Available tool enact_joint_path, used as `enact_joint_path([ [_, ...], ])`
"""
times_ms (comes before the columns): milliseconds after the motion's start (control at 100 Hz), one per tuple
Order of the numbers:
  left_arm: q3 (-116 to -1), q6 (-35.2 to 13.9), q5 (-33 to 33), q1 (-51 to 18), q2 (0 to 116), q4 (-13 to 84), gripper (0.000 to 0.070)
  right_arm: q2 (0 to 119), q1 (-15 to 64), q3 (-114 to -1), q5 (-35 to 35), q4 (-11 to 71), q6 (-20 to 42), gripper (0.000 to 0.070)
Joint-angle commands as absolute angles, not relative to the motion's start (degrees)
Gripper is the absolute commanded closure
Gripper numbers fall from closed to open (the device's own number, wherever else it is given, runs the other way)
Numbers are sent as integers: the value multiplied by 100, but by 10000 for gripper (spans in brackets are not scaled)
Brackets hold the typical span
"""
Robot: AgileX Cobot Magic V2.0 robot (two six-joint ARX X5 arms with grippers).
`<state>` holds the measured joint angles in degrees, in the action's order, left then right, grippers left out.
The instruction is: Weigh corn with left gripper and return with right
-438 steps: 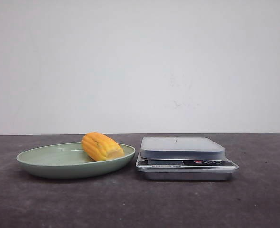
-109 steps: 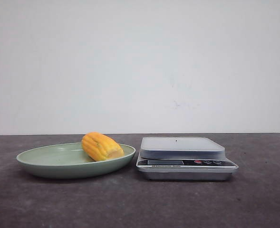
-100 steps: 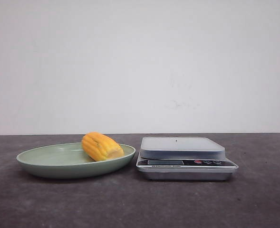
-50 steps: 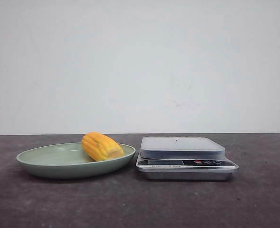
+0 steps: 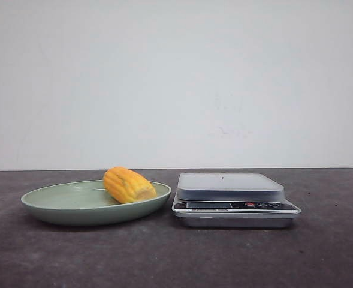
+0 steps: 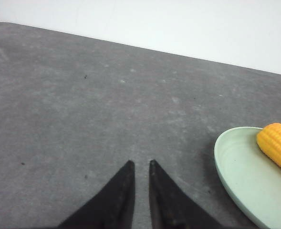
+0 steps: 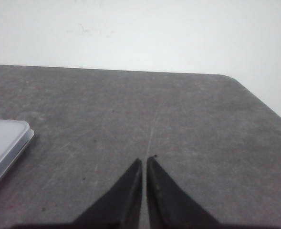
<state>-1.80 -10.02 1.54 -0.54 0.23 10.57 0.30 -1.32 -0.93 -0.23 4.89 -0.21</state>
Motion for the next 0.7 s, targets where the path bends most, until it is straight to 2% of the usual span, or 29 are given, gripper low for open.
enact_joint_path([
  [0,-80,-976,150,-49,19,1072,688,23,-115,-84,-23,473,-67,689],
  [210,-80,-976,150,-49,19,1072,688,23,3,-75,-30,1057,-196,689],
  [690,-80,-976,150,-49,19,1072,688,23,62,-75,-150,891,-152,689],
])
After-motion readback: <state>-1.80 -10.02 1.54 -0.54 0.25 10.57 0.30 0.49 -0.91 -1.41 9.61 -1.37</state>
